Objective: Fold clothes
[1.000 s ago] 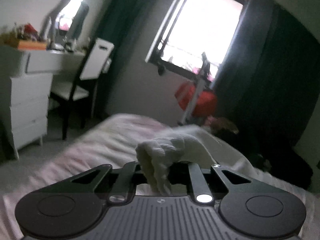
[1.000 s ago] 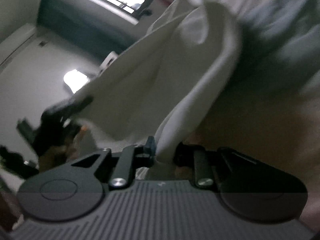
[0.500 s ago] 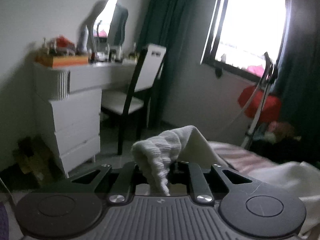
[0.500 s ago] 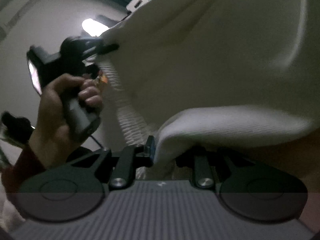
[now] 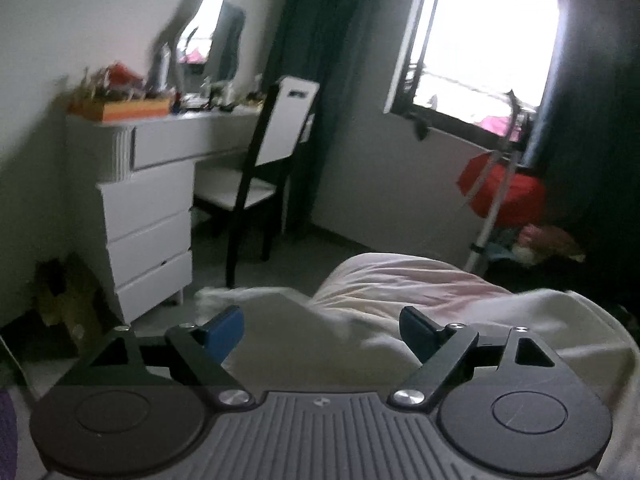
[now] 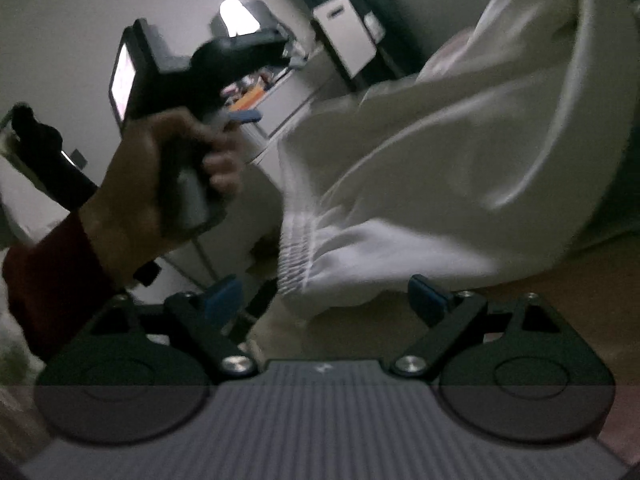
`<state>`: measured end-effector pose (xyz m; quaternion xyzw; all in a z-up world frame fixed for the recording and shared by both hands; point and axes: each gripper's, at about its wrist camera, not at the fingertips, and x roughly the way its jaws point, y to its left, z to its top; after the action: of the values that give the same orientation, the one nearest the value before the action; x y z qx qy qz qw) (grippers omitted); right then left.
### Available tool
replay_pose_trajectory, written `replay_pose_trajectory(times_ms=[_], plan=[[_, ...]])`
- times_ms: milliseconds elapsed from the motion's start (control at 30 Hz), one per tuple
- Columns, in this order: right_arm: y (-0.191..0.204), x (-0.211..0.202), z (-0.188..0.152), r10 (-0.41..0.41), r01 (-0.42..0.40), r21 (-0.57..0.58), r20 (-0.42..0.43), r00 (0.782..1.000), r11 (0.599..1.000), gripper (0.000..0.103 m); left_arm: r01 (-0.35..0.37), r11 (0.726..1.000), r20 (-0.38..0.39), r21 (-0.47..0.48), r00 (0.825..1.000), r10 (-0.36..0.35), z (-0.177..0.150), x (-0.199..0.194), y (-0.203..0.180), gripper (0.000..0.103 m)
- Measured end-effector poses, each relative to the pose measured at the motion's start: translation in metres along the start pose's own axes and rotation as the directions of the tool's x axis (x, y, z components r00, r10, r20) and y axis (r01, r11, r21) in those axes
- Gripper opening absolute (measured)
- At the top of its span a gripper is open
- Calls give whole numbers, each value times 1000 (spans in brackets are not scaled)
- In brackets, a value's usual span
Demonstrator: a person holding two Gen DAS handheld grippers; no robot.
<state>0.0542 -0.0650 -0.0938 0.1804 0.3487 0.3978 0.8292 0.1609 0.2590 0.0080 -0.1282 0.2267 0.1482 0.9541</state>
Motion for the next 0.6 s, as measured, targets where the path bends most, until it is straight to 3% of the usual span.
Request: replay_pose_trajectory(times_ms=[100,167,267,400,567,600], plan=[[-11,-54,9,-77,80,-54,57,995,995,91,84,996,-3,38,996,-84,-5,-31,-33,90],[-20,-90,8,-140,148,-80,102,985,986,91,172,983,-23,58,985,-171,-9,-46,-58,90],[-46,-142,4,-248,263,-75,169,954,962,91,269,957,-38,107,963,-266,-18,-57,-108,90],[-87,-195,8,-363,382,-30,251,898,924,91,330,934,-61,139,944,-325,-28,-48,-184,90],[-153,-218,0,-416,395,132,337,845,909,91,404,893,-72,199,915,-398,-36,-15,-272,86],[-168,-214,-4,-426,388,175,331,842,905,91,402,892,-73,205,916,-395,-36,-4,-286,85]])
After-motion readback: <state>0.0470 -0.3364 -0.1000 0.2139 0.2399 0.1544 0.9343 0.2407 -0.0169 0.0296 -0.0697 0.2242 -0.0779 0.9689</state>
